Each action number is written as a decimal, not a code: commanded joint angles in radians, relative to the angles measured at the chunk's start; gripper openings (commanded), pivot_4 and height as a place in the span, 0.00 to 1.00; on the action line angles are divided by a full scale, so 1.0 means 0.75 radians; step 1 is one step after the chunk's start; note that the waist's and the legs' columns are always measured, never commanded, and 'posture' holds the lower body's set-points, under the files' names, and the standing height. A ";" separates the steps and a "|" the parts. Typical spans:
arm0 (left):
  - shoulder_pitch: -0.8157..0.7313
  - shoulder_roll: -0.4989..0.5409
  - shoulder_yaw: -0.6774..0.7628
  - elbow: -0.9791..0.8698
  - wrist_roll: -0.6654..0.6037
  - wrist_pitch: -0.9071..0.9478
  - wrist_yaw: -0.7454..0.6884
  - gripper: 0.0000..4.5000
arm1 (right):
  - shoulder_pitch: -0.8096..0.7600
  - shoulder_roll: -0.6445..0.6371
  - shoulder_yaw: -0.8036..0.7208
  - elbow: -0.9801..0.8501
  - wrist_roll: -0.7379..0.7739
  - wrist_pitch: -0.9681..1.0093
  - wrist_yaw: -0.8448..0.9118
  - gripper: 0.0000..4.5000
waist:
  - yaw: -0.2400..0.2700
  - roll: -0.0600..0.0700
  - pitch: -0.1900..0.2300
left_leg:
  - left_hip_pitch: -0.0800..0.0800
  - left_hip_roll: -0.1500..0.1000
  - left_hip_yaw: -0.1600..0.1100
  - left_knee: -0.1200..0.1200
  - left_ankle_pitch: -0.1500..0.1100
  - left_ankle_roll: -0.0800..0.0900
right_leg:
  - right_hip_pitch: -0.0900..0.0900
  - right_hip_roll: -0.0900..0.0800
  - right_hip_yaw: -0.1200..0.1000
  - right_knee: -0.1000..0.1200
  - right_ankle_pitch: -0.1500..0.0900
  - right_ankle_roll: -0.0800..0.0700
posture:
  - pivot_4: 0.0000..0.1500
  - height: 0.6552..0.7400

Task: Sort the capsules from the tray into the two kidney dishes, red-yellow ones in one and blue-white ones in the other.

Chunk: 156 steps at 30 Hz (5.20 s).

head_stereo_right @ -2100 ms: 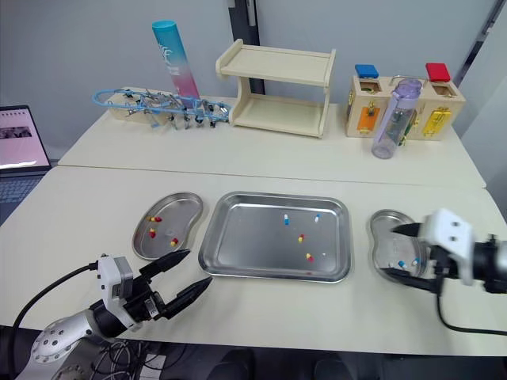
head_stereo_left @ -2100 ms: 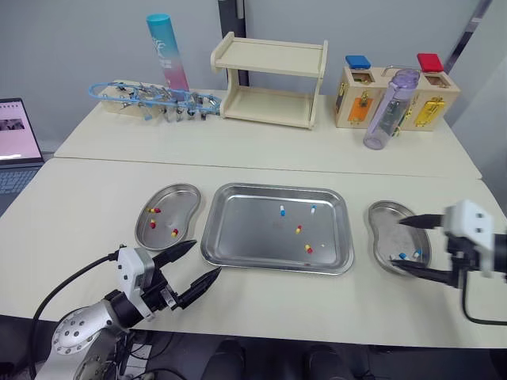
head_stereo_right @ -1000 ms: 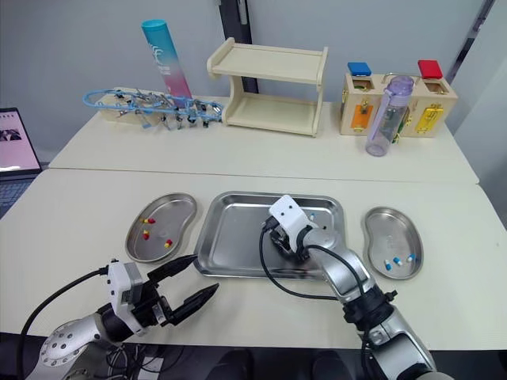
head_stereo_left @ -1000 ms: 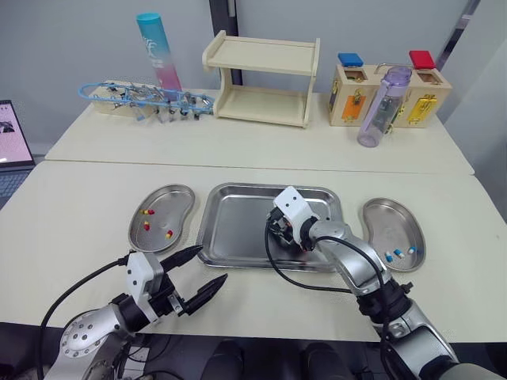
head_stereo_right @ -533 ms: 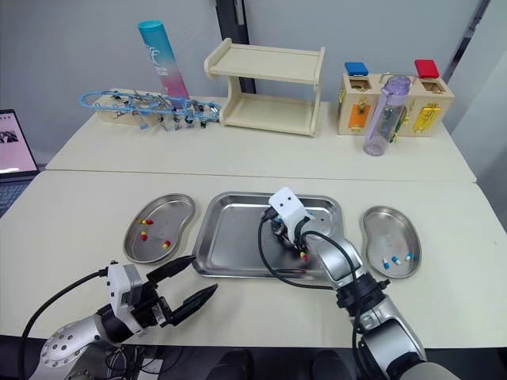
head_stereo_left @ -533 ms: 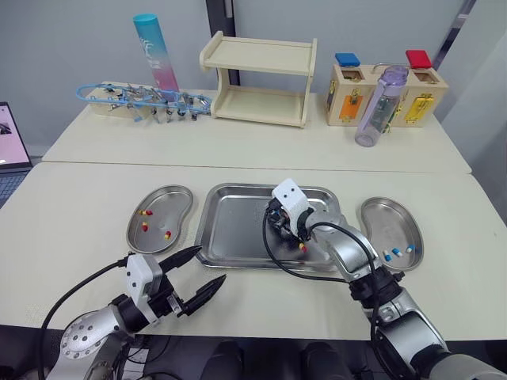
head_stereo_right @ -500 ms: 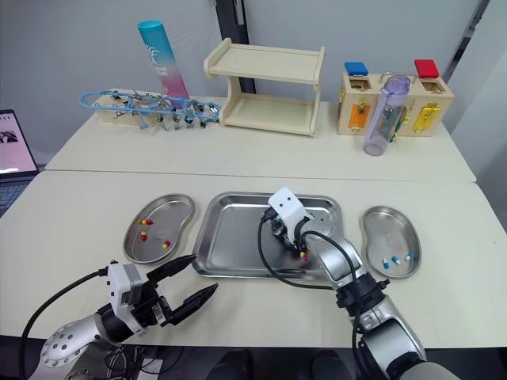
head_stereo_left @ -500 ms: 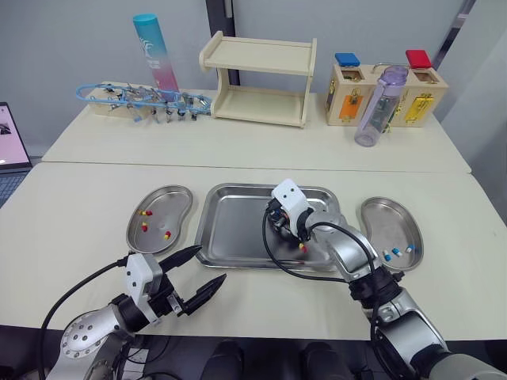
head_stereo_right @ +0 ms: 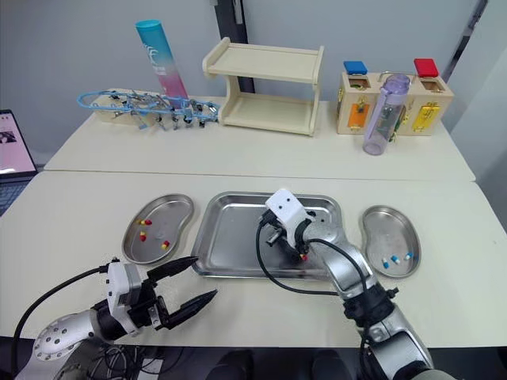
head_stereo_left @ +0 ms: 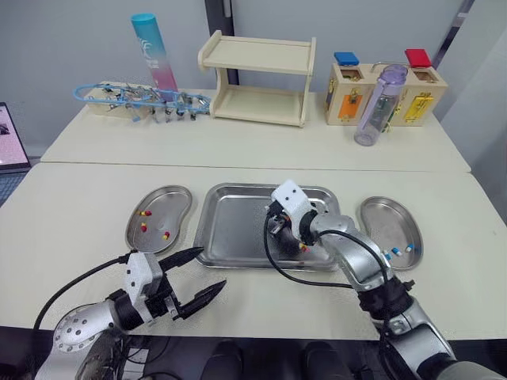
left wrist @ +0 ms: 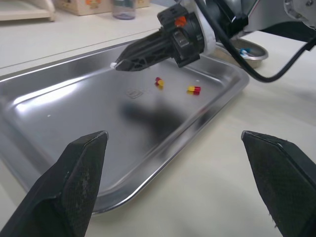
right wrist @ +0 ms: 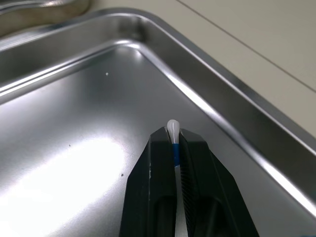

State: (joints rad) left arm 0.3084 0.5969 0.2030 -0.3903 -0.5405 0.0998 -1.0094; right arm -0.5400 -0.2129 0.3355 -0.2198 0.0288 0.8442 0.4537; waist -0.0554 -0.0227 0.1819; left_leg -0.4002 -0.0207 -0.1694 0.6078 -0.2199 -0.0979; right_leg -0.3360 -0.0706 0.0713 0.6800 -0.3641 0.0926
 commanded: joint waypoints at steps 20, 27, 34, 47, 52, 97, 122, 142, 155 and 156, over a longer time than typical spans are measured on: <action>-0.304 0.033 -0.194 0.108 -0.074 -0.009 -0.317 1.00 | 0.655 -0.730 -0.869 -0.527 0.268 0.377 0.181 0.00 | 0.019 0.003 0.002 | -0.002 0.001 0.004 0.000 0.000 0.000 | 0.005 0.000 0.001 0.000 0.000 0.000 | 1.00 1.00; -0.326 0.028 -0.211 0.131 -0.063 -0.041 -0.346 1.00 | 0.671 -0.717 -0.862 -0.499 0.283 0.364 0.152 0.19 | 0.022 0.003 0.002 | -0.002 0.000 0.004 0.000 0.000 0.000 | 0.005 -0.001 0.001 -0.001 0.000 0.000 | 1.00 1.00; -0.305 0.041 -0.185 0.131 -0.062 -0.036 -0.314 1.00 | 0.659 -0.737 -0.900 -0.456 0.313 0.269 0.160 0.52 | 0.022 0.003 0.002 | -0.002 0.000 0.004 0.000 0.000 0.000 | 0.005 -0.001 0.001 -0.001 0.000 0.000 | 1.00 1.00; -0.307 0.141 0.222 0.357 -0.019 0.049 0.035 1.00 | 1.087 -0.937 -1.154 -0.278 0.301 -0.619 0.707 0.52 | 0.033 0.001 0.003 | -0.001 0.000 0.004 0.000 0.000 0.001 | 0.008 -0.001 0.000 -0.002 0.000 0.001 | 1.00 1.00; -0.279 0.193 0.438 0.560 0.015 0.007 0.122 1.00 | 1.205 -0.955 -1.273 -0.123 0.315 -0.831 0.852 0.52 | 0.026 0.000 0.003 | 0.001 0.000 0.004 0.000 0.000 0.000 | 0.011 -0.001 0.001 -0.003 0.000 0.001 | 1.00 1.00; -0.008 0.241 0.611 0.713 0.069 -0.062 0.045 1.00 | 1.359 -0.644 -0.980 -0.573 0.387 -0.980 0.681 0.99 | 0.034 -0.006 0.000 | 0.001 0.001 0.003 0.000 0.000 0.000 | 0.012 -0.001 0.000 -0.004 -0.001 0.000 | 1.00 1.00; -0.967 0.240 -0.411 0.477 0.221 0.080 -0.451 0.91 | 1.274 -0.553 -0.591 -0.613 0.337 -0.853 0.479 1.00 | 0.020 -0.003 0.001 | 0.002 0.000 0.002 0.001 0.000 0.000 | 0.012 0.001 0.000 -0.001 -0.001 0.000 | 1.00 1.00; -1.534 -0.321 -0.876 1.119 0.632 -0.245 -0.570 0.27 | 1.330 -0.594 -0.633 -0.708 0.410 -0.720 0.443 1.00 | 0.028 -0.005 0.001 | 0.001 -0.001 0.001 0.005 0.000 0.001 | 0.014 0.001 -0.001 -0.001 -0.001 0.001 | 1.00 1.00; -1.714 -0.517 -0.866 1.578 0.735 -0.464 -0.590 0.27 | 1.351 -0.597 -0.632 -0.733 0.421 -0.693 0.415 1.00 | 0.030 -0.006 0.002 | 0.000 -0.002 0.000 0.006 0.000 0.001 | 0.014 0.000 -0.001 -0.001 -0.001 0.003 | 1.00 1.00; -1.718 -0.527 -0.844 1.582 0.708 -0.444 -0.606 0.27 | 1.355 -0.597 -0.631 -0.735 0.421 -0.693 0.412 1.00 | 0.029 -0.006 0.002 | 0.000 -0.002 0.000 0.006 0.000 0.001 | 0.014 0.000 -0.001 -0.001 -0.001 0.003 | 1.00 1.00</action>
State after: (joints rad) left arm -0.9566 0.2090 -0.4637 0.7987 0.0196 -0.2422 -1.4436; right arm 0.4664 -0.6586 -0.1284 -0.7260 0.3337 0.3266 0.7656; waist -0.0335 -0.0269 0.1831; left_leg -0.4000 -0.0223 -0.1693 0.6124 -0.2196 -0.0974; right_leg -0.3254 -0.0704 0.0703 0.6795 -0.3651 0.0946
